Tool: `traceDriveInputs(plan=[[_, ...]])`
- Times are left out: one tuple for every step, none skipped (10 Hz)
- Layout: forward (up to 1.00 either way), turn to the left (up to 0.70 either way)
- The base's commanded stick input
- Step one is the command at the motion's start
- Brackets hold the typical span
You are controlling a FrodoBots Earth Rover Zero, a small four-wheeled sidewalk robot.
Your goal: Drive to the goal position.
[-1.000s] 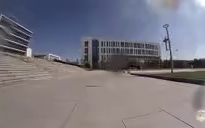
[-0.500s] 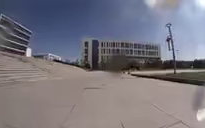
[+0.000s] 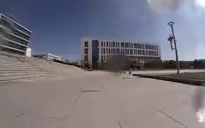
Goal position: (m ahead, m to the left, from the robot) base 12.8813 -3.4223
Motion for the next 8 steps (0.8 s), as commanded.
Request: traceDriveInputs(plan=[[0.7,0.0],[0.7,0.0],[0.7,0.0],[0.7,0.0],[0.7,0.0],[0.7,0.0],[0.7,0.0],[0.7,0.0]])
